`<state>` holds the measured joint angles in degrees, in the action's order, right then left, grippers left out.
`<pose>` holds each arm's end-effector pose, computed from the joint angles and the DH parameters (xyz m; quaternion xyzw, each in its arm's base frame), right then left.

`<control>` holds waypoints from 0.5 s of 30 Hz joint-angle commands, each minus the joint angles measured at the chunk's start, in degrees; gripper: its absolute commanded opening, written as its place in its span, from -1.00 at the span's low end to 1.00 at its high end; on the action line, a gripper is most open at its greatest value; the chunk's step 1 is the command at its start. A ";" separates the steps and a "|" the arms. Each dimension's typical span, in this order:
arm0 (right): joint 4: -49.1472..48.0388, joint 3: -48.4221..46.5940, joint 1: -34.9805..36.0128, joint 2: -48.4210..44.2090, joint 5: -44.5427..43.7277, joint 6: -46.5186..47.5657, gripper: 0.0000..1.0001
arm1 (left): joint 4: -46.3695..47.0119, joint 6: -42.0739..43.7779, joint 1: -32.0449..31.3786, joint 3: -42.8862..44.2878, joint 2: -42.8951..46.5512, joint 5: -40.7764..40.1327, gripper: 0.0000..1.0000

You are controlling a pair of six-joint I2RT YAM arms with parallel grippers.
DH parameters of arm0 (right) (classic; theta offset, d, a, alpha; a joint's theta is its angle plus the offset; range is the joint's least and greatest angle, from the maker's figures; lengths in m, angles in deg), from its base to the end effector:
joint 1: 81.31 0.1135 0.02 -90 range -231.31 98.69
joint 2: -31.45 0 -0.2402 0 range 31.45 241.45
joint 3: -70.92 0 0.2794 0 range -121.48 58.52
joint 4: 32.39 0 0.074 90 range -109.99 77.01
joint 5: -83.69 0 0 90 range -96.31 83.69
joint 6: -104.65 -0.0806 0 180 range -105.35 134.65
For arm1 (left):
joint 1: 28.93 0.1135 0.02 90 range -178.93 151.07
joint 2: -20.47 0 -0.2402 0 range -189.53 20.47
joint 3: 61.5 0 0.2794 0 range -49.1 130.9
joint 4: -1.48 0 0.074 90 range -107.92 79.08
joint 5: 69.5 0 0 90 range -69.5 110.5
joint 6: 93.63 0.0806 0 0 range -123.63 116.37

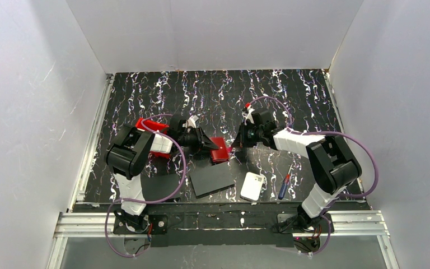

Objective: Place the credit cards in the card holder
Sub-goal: Close the card holder at the center of the board.

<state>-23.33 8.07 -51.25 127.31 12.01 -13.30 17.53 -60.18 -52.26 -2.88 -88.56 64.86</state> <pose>0.3253 0.2176 0.0994 -0.0813 0.9008 0.3217 0.2802 0.3312 -0.2042 0.0510 -0.0653 0.8352 -0.5334 0.1170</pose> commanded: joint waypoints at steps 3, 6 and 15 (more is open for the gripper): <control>-4.76 -1.91 1.24 -0.70 4.58 2.25 -0.97 | -1.50 1.59 -0.19 -1.01 -0.41 0.28 -1.00; -7.70 -1.40 1.76 -1.42 6.51 1.79 -0.97 | -1.51 1.42 -0.16 -0.98 -0.73 0.22 -1.00; -11.06 -2.61 2.10 2.71 11.40 0.06 -0.97 | -1.57 1.35 -0.17 -1.04 -0.84 0.37 -1.00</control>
<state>-29.74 8.04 -49.31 128.69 19.72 -12.38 17.57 -60.18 -52.26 -2.88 -88.81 65.14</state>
